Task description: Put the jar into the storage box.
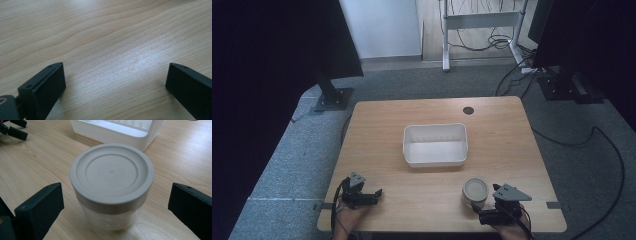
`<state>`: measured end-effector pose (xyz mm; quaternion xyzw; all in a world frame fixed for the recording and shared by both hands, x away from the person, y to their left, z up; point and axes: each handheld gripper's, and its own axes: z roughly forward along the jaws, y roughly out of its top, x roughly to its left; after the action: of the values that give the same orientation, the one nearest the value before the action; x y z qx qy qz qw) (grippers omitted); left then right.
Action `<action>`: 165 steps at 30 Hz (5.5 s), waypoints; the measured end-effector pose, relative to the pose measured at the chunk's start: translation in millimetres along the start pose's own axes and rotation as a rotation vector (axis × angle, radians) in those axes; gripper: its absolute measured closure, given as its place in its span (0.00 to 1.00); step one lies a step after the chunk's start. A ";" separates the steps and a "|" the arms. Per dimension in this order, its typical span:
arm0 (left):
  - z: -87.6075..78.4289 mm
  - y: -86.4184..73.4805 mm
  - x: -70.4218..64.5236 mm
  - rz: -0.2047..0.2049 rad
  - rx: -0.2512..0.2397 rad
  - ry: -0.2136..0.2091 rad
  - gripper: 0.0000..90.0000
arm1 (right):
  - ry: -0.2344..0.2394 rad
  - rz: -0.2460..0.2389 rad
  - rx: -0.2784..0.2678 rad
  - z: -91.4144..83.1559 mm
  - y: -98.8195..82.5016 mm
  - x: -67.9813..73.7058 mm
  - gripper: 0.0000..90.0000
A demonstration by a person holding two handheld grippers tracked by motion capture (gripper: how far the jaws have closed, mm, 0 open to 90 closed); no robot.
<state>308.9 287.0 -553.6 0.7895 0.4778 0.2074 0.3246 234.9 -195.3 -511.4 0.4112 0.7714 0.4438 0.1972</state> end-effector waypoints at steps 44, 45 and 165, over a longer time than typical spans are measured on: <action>-0.1 0.0 -0.1 -0.001 0.001 0.002 0.03 | -0.040 -0.009 0.066 42.6 0.1 9.0 0.10; -0.1 0.0 -0.1 -0.001 0.001 0.002 0.03 | -0.040 -0.009 0.066 42.6 0.1 9.0 0.10; -0.5 -0.3 -1.0 -0.004 0.002 0.007 0.03 | 0.026 -0.063 0.030 140.4 129.2 23.6 0.10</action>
<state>307.9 286.3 -553.5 0.7881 0.4807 0.2090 0.3227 374.5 -68.2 -474.8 0.3839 0.7930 0.4312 0.1946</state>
